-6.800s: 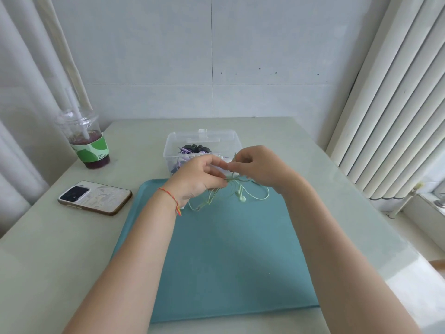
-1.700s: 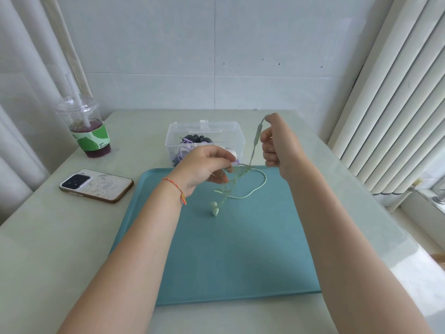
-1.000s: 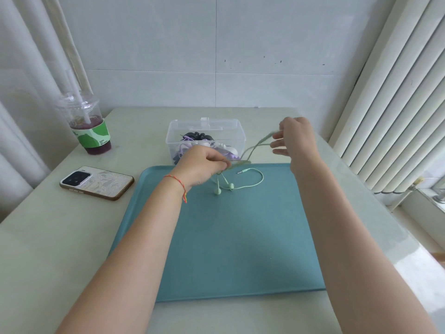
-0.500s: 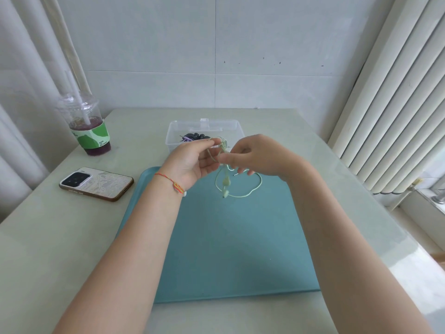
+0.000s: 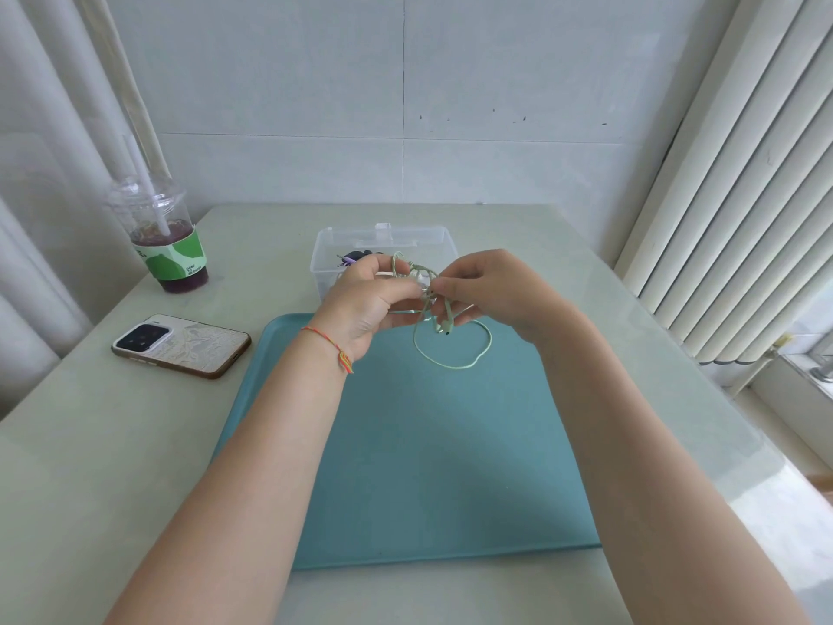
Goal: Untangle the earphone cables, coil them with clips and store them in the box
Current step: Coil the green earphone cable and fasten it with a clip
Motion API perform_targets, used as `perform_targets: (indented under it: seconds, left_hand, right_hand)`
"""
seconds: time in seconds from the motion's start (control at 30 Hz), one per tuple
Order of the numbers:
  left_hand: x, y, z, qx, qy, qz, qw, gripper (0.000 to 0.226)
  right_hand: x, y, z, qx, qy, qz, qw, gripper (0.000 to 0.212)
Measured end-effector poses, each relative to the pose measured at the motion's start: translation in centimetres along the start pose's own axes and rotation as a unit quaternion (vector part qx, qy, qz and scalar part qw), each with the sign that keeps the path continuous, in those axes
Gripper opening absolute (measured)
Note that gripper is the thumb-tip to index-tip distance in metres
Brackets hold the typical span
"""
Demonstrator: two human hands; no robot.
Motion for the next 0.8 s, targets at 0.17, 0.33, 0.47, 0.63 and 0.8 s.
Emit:
perform_targets:
  seconds: [0.17, 0.33, 0.47, 0.63, 0.8]
  left_hand:
    - [0.3, -0.3, 0.1, 0.020, 0.014, 0.007, 1.000, 0.030]
    - [0.3, -0.2, 0.1, 0.025, 0.004, 0.010, 1.000, 0.025]
    - [0.1, 0.2, 0.3, 0.019, 0.001, -0.025, 0.999, 0.026]
    - [-0.1, 0.8, 0.6, -0.026, -0.028, -0.071, 0.997, 0.023]
    - [-0.1, 0.5, 0.6, -0.061, -0.041, -0.086, 0.994, 0.022]
  right_hand:
    - [-0.1, -0.4, 0.0, -0.025, -0.008, 0.083, 0.996, 0.012]
    - [-0.8, -0.6, 0.3, -0.037, -0.012, 0.108, 0.993, 0.007]
    - [-1.0, -1.0, 0.1, 0.014, -0.023, 0.173, 0.985, 0.009]
    - [-0.9, -1.3, 0.1, 0.058, -0.026, 0.216, 0.974, 0.006]
    - [-0.6, -1.6, 0.0, 0.095, 0.024, 0.209, 0.973, 0.023]
Point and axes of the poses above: each hand's wrist, its own z-axis towards the middle knuckle, its own y-axis out of the back of the hand, x = y × z, the point moved 4 cm from there along z, towards the middle knuckle, and after that the axes turned 15 degrees about y, right-handed, at the moved point
